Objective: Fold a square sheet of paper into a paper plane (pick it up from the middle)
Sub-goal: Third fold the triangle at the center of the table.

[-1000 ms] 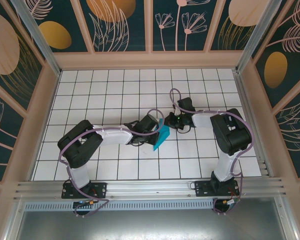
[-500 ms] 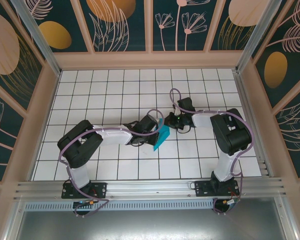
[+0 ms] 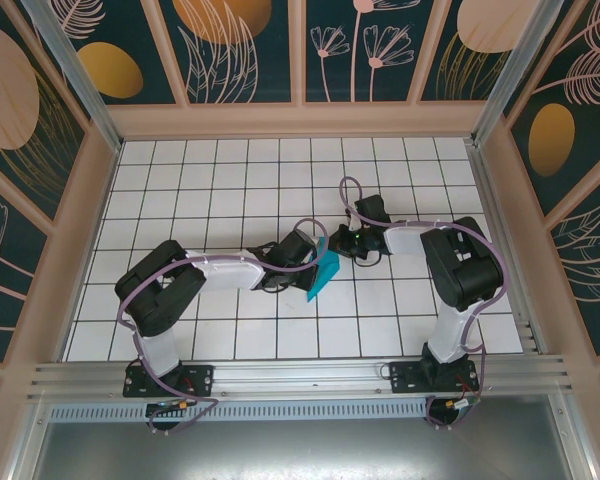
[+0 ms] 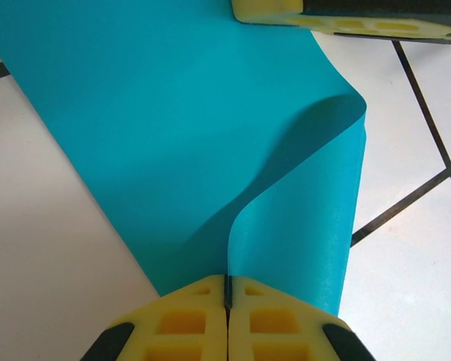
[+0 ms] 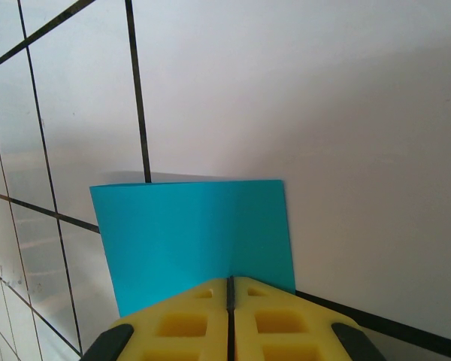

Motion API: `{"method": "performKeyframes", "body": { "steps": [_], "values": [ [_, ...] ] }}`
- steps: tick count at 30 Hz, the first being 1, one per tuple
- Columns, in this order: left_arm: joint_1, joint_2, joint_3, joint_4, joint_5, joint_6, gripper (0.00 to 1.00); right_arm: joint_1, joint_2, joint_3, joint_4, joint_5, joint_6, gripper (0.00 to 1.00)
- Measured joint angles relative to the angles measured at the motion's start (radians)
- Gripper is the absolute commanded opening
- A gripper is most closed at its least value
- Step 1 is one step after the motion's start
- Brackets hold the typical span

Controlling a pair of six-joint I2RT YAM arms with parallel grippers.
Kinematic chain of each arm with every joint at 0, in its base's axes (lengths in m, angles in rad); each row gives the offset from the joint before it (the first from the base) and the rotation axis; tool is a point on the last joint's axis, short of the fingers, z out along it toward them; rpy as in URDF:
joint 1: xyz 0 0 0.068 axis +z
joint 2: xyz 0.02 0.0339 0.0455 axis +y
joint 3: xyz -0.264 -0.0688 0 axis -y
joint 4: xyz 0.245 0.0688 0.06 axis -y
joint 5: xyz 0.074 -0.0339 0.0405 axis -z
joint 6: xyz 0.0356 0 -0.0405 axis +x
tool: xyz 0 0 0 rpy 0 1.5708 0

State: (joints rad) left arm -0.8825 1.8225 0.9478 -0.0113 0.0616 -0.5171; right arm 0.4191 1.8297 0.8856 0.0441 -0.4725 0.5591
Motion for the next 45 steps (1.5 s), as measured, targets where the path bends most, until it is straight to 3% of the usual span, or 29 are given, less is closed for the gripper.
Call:
{"method": "performKeyframes", "body": {
  "steps": [8,15,22,29,33,38,45],
  "values": [
    [0.000,0.002,0.000,0.000,0.001,0.000,0.06,0.000,0.000,0.000,0.000,0.000,0.000,0.11],
    [0.000,0.002,-0.008,0.016,0.007,0.000,0.05,0.001,-0.026,-0.003,-0.001,-0.007,0.019,0.19],
    [0.000,0.006,-0.007,0.021,0.008,0.000,0.05,-0.028,-0.242,-0.032,0.001,0.027,0.040,0.19],
    [0.000,0.030,0.014,0.042,0.013,-0.001,0.04,-0.032,-0.436,-0.239,0.090,0.002,0.129,0.11],
    [0.000,0.034,0.016,0.046,0.016,-0.001,0.04,0.039,-0.505,-0.394,0.123,-0.008,0.207,0.00],
    [0.000,0.046,0.028,0.057,0.020,-0.001,0.04,0.130,-0.584,-0.514,0.212,-0.022,0.301,0.00],
    [0.000,0.066,0.051,0.060,0.024,-0.005,0.04,0.259,-0.483,-0.522,0.343,-0.022,0.381,0.00]
  ]
}}
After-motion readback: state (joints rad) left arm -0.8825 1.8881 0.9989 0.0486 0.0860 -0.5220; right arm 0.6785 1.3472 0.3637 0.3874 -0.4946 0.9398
